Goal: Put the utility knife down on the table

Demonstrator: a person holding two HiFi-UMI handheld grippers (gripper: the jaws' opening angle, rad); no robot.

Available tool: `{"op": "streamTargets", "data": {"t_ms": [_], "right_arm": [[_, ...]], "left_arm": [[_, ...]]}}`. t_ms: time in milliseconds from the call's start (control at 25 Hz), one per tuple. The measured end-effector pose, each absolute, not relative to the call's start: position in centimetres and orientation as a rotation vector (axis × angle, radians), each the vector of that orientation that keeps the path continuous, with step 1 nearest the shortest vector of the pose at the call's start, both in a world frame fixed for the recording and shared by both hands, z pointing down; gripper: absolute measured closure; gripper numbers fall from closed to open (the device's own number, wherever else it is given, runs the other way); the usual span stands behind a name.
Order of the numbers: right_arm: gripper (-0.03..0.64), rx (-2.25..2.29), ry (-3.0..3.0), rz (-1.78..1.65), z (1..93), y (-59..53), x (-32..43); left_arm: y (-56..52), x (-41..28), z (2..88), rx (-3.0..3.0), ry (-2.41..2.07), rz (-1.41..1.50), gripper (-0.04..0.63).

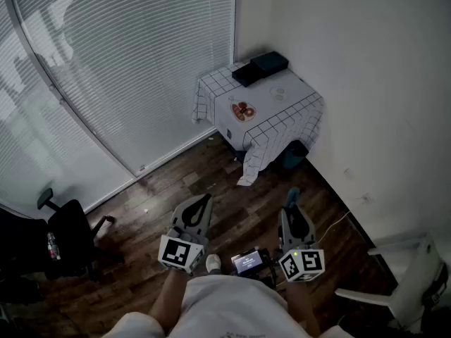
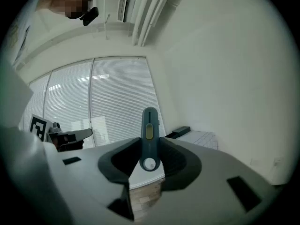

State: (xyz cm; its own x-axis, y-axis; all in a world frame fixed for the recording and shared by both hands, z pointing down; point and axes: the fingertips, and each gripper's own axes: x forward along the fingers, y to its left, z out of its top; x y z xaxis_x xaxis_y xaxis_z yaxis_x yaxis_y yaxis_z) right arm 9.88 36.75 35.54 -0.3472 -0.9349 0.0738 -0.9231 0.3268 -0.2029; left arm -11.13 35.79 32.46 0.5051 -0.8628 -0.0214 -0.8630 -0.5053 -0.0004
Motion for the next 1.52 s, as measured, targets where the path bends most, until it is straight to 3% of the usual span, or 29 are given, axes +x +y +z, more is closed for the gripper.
{"op": "streamTargets", "data": {"t_ms": [1000,1520], "right_arm": [[0.484,-1.753,2.588,-0.369,37.6,34.6,16.0],[0.483,-1.839,2.565,-0.362,38.6,29.8,17.9]], "left_arm": [[34.0,-6.4,33.5,-2.696,1.597,-0.042,0.588],[28.0,-3.9,35.1,-2.742,1.518,-0.044,0.588]]}}
